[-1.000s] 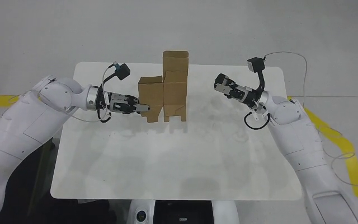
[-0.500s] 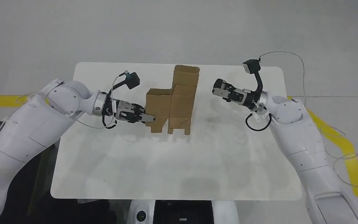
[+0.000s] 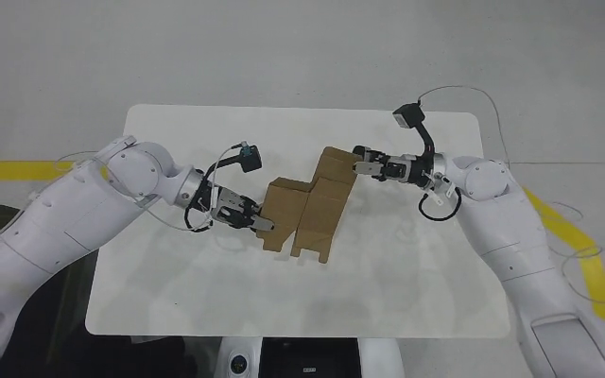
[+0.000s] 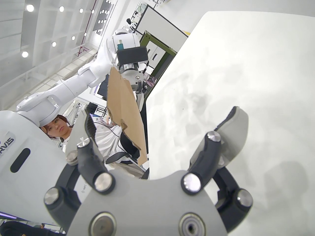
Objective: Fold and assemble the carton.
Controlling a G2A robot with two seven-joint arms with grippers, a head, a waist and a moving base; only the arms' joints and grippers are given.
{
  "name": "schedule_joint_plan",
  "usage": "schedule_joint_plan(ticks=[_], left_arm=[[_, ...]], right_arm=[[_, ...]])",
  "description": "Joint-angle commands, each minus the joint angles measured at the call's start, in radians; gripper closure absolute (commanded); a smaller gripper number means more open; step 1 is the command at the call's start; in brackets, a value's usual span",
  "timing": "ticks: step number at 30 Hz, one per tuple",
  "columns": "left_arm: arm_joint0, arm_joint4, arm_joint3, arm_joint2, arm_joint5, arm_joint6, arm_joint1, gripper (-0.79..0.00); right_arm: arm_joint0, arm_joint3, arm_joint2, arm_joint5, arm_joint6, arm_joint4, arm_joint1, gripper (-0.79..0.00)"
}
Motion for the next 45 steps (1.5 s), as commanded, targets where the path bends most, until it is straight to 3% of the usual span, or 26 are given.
schedule_joint_plan(ticks=[1,6,13,19,23,27,29,30,31,38,45], left_arm=[[-0.013,-0.006,0.005,0.019,-0.001,0.001,-0.002,0.0],[-0.043,-0.032,0.019,0.066,-0.008,0.008,-0.009,0.0],[-0.078,-0.066,0.035,0.122,-0.02,0.02,-0.015,0.0],[-0.079,-0.065,0.042,0.123,-0.019,0.019,-0.016,0.0],[-0.081,-0.058,0.048,0.123,-0.02,0.02,-0.015,0.0],[-0.081,-0.055,0.05,0.123,-0.019,0.019,-0.015,0.0],[-0.082,-0.057,0.049,0.123,-0.018,0.018,-0.014,-0.465],[-0.084,-0.055,0.049,0.123,-0.02,0.02,-0.013,-0.754],[-0.086,-0.055,0.05,0.123,-0.024,0.025,-0.012,-0.785],[-0.11,-0.04,0.119,0.107,-0.162,0.162,0.002,-0.785],[-0.055,-0.071,0.165,0.066,-0.224,0.248,0.013,-0.785]], right_arm=[[0.002,-0.014,-0.014,0.002,0.002,0.001,0.004,-0.471],[0.011,-0.047,-0.062,0.005,0.005,-0.013,0.018,-0.388],[0.018,-0.069,-0.123,-0.012,-0.012,0.03,0.034,-0.348],[0.026,-0.078,-0.167,-0.011,-0.011,0.076,0.049,-0.188],[0.033,-0.076,-0.189,-0.018,-0.017,0.1,0.058,-0.012],[0.039,-0.069,-0.209,-0.027,-0.027,0.124,0.066,0.0],[0.043,-0.066,-0.22,-0.031,-0.031,0.132,0.069,0.0],[0.045,-0.062,-0.224,-0.034,-0.034,0.137,0.07,0.0],[0.047,-0.057,-0.228,-0.038,-0.038,0.141,0.071,0.0],[0.055,0.021,-0.221,-0.085,-0.085,0.158,0.074,0.0],[0.05,0.041,-0.202,-0.085,-0.213,0.122,0.059,0.0]])
